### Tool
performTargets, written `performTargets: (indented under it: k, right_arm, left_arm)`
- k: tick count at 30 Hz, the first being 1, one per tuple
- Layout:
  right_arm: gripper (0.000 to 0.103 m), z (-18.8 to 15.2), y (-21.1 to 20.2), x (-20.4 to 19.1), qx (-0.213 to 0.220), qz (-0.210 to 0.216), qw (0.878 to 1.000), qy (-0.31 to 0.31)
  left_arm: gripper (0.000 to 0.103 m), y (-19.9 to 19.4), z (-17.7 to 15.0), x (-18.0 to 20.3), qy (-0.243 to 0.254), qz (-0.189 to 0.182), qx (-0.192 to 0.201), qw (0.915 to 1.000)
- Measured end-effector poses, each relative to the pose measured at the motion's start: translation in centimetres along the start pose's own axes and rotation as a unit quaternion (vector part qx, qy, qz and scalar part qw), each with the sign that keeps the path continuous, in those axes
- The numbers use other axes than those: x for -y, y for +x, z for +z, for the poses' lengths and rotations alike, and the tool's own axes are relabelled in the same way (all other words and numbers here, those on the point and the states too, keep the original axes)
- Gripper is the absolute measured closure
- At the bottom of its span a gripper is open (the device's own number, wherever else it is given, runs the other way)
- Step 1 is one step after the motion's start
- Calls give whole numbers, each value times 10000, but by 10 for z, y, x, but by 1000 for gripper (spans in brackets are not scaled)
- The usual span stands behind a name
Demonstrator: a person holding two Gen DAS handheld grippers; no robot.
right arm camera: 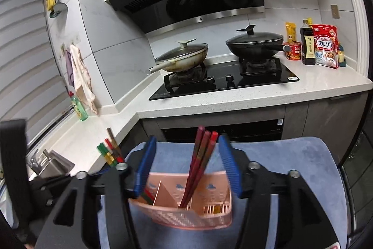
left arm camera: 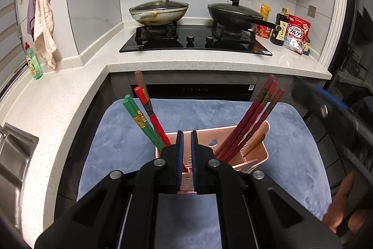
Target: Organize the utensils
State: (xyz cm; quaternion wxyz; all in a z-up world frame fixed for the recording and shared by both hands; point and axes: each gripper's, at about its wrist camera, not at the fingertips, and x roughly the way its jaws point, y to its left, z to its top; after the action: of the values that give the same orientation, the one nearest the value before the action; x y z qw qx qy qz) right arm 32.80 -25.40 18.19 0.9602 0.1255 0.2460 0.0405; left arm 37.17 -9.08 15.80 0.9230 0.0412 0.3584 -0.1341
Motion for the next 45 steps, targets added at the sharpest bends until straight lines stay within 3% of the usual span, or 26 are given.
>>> performTargets:
  k: [4,10,11,13,15,20,22,24,26,28,33,45]
  right_arm:
    - [45,-24,-8,-5,-379,-211,9986,-308]
    - [24,-53,-24,-10,-552,-499,9961,-478]
    - [21,-56,-26,-11,-579,-517,9957,-502]
    - [21,-63,-32,-12,-593,-558,9955,-494]
    - [18,-70,-38,-12,-648,-603,9951,-450]
    - [18,-82,-46,-14,-776,-705,9937,-405]
    - [18,-87,-48,-14,-830,-725,9933,-359]
    - [18,-91,-50,-14,-847,-783,9928,-310]
    - [15,-93,-51,-14,-848,-815,9926,-300]
    - [5,-96,-52,-14,-826,-890,9921,-320]
    - [6,-100,-54,-17,-804,-965,9915,-344]
    - [6,-106,-50,-15,-846,-1060,9899,-406]
  left_arm:
    - [97,-10,-7,2,30,87,91,9999]
    - [95,-22,-26,10,109,179,97,9997]
    - [92,-23,-29,10,94,186,81,9998]
    - [75,-26,-37,11,77,246,54,9997]
    - [52,-30,-45,13,108,369,79,9992]
    - [41,-36,-62,13,116,487,42,9987]
    - [34,-37,-67,11,56,540,1,9985]
    - [20,-37,-71,9,22,612,-14,9981]
    - [16,-38,-76,7,-18,688,-16,9976]
    - [13,-37,-79,4,-46,750,-34,9972]
    - [8,-35,-86,2,-56,845,-118,9963]
    - [7,-33,-94,-1,-72,918,-191,9956]
